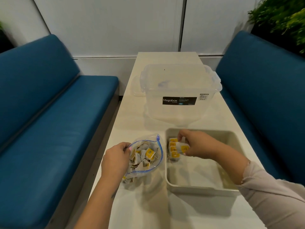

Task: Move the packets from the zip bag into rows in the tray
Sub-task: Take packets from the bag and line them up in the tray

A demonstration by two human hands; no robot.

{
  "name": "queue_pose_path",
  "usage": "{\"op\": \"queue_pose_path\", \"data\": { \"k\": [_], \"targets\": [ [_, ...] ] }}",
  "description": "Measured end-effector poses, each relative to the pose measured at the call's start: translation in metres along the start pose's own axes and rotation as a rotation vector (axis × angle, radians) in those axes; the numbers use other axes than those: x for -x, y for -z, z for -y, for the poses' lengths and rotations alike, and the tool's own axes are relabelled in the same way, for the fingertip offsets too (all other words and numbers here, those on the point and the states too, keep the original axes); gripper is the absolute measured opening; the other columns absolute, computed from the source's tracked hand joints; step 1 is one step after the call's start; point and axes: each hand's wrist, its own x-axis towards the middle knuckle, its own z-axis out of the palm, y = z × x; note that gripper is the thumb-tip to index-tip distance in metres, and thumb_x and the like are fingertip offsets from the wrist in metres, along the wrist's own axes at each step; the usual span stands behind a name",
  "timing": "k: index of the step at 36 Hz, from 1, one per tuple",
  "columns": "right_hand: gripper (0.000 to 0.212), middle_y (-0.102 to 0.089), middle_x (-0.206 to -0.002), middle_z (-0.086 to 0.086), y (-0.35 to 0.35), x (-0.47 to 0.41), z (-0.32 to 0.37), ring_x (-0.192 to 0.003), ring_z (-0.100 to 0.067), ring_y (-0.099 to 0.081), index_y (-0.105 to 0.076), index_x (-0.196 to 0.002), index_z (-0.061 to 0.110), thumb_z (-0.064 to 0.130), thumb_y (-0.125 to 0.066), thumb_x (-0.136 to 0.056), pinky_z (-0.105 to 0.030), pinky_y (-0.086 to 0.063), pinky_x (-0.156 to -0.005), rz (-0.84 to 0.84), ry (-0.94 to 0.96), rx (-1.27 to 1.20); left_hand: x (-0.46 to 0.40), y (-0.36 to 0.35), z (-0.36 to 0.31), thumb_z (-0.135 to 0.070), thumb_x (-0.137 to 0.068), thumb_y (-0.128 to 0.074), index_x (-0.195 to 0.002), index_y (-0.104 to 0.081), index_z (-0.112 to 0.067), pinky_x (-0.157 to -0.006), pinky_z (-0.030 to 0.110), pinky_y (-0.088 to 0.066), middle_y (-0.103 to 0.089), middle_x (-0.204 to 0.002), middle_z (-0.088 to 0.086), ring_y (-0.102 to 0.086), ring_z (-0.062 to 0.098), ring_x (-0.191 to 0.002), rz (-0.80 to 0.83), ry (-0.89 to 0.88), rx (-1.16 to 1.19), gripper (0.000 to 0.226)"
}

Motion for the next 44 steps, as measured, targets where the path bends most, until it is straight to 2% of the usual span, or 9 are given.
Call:
{"op": "queue_pose_path", "data": {
  "k": [3,7,10,13,18,28,33,39,44],
  "targets": [
    [0.028,-0.056,-0.081,0.003,-0.006,-0.003,-0.002,-0.067,-0.018,-0.065,-0.047,-0.087,0.024,0.013,-0.070,-0.077,-0.034,-0.055,-0.059,0.070,-0.013,0.019,0.001,0.000,-0.001,-0.027,-0.094,-0.050,-0.108,-0.068,-0.029,-0.054,0.020,-0.039,-0.065,-0.086,-0.008,-0.058,0.013,-0.077,-0.003,0.004,0.009,0.023],
    [0.025,-0.062,-0.080,-0.002,-0.015,-0.010,-0.001,-0.070,-0.019,-0.064,-0.048,-0.071,0.024,0.008,-0.066,-0.079,-0.025,-0.046,-0.052,0.090,-0.003,0.113,0.000,-0.001,-0.001,-0.029,-0.095,-0.049,-0.109,-0.068,-0.028,-0.060,0.023,-0.044,-0.069,-0.090,-0.009,-0.060,0.013,-0.079,0.004,-0.004,0.008,0.024],
    [0.013,-0.060,-0.082,0.002,-0.024,-0.014,-0.003,-0.075,-0.016,-0.054,-0.064,-0.085,0.022,0.010,-0.064,-0.080,-0.024,-0.040,-0.063,0.052,0.016,0.195,0.000,-0.002,-0.001,-0.030,-0.094,-0.049,-0.108,-0.068,-0.028,-0.062,0.024,-0.046,-0.069,-0.090,-0.008,-0.061,0.013,-0.079,0.007,-0.005,0.009,0.024],
    [0.021,-0.067,-0.094,-0.001,-0.034,-0.018,-0.005,-0.081,-0.016,-0.057,-0.070,-0.097,0.021,0.009,-0.061,-0.082,-0.024,-0.042,-0.070,0.029,0.008,0.198,0.000,-0.001,-0.002,-0.031,-0.095,-0.049,-0.108,-0.068,-0.028,-0.063,0.024,-0.047,-0.070,-0.090,-0.007,-0.061,0.013,-0.079,0.010,-0.014,0.008,0.024],
    [0.023,-0.067,-0.100,0.000,-0.044,-0.022,-0.007,-0.091,-0.020,-0.062,-0.069,-0.100,0.025,0.012,-0.060,-0.083,-0.027,-0.045,-0.073,-0.001,-0.032,0.227,0.000,-0.001,-0.002,-0.031,-0.095,-0.049,-0.109,-0.068,-0.028,-0.060,0.023,-0.047,-0.069,-0.090,-0.008,-0.061,0.012,-0.078,0.010,-0.018,0.008,0.024],
    [0.013,-0.063,-0.096,0.000,-0.052,-0.023,0.001,-0.087,-0.023,-0.060,-0.062,-0.091,0.026,0.016,-0.058,-0.084,-0.030,-0.044,-0.070,-0.094,0.010,0.322,0.000,0.000,-0.003,-0.031,-0.096,-0.048,-0.112,-0.067,-0.026,-0.053,0.015,-0.038,-0.069,-0.093,-0.006,-0.059,0.010,-0.076,0.021,-0.026,0.008,0.025],
    [0.019,-0.065,-0.099,-0.001,-0.053,-0.024,0.003,-0.089,-0.024,-0.061,-0.066,-0.096,0.028,0.015,-0.057,-0.085,-0.029,-0.044,-0.071,-0.089,0.026,0.365,0.000,0.000,-0.001,-0.030,-0.096,-0.048,-0.111,-0.067,-0.027,-0.057,0.020,-0.044,-0.069,-0.092,-0.007,-0.061,0.011,-0.078,0.020,-0.023,0.015,0.025],
    [0.022,-0.066,-0.099,0.001,-0.053,-0.024,0.004,-0.089,-0.022,-0.062,-0.068,-0.098,0.027,0.014,-0.059,-0.084,-0.030,-0.048,-0.074,-0.081,0.031,0.401,0.000,0.001,-0.002,-0.030,-0.095,-0.049,-0.112,-0.067,-0.027,-0.055,0.016,-0.039,-0.070,-0.094,-0.007,-0.060,0.011,-0.079,0.018,-0.033,0.016,0.024],
    [0.020,-0.066,-0.100,0.000,-0.052,-0.023,0.004,-0.090,-0.022,-0.062,-0.067,-0.102,0.028,0.019,-0.062,-0.084,-0.031,-0.049,-0.076,-0.082,0.020,0.372,0.000,0.001,-0.003,-0.030,-0.095,-0.049,-0.110,-0.067,-0.027,-0.057,0.019,-0.044,-0.069,-0.090,-0.009,-0.061,0.010,-0.077,0.028,-0.027,0.025,0.024]
  ]
}}
